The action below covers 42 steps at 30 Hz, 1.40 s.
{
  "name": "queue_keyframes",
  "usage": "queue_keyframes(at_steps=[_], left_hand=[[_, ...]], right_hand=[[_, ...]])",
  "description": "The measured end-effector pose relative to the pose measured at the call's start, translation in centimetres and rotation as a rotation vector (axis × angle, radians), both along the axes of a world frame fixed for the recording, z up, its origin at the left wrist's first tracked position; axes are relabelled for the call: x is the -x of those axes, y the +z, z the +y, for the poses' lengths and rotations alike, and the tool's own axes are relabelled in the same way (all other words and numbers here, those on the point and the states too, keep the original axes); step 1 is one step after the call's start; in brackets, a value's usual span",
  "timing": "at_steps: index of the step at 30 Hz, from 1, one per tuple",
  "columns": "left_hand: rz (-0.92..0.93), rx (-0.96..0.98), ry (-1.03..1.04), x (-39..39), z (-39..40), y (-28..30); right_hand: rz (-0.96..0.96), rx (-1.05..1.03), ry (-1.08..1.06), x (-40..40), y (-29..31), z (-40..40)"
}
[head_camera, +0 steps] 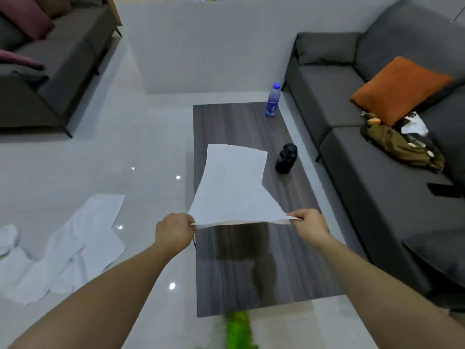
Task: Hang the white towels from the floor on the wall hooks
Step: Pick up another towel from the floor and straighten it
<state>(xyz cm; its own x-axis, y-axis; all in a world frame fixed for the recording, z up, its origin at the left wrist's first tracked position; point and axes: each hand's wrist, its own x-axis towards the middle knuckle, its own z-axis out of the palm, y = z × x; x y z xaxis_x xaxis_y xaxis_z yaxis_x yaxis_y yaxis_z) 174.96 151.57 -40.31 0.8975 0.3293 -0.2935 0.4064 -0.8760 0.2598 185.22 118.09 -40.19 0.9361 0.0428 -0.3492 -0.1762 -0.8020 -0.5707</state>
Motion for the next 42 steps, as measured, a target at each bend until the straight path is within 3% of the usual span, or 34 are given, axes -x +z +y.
queue_keyframes(at_steps=[7, 11, 16, 25, 29, 34, 42], left_hand=[[0.305, 0.040, -0.149, 7.2, -1.3, -6.2], [0.297, 0.070, -0.130, 6.7, -1.0, -7.1], [0.208, 0.054, -0.063, 0.8, -0.3, -7.0], [-0.008, 0.027, 0.133, -15.4, 0.7, -6.3], [-0.090, 0.039, 0.209, -18.7, 0.8, -8.0], [0.108, 0.135, 0.229, -16.3, -0.7, -13.3], [0.441, 0.251, 0.191, -7.2, -4.4, -22.2]], right_hand=[[0.198, 0.086, -0.008, 9.0, -3.8, -2.3], [0.221, 0.080, -0.060, 9.3, -4.5, -2.6], [0.190, 0.073, -0.071, 3.6, -5.4, -2.0], [0.078, 0.024, -0.142, -13.1, -7.0, 0.8], [0.006, 0.030, -0.217, -17.4, -8.2, 2.6], [0.228, 0.043, -0.171, -15.7, -13.5, 3.2], [0.588, 0.105, 0.047, -4.2, -22.6, 3.2]])
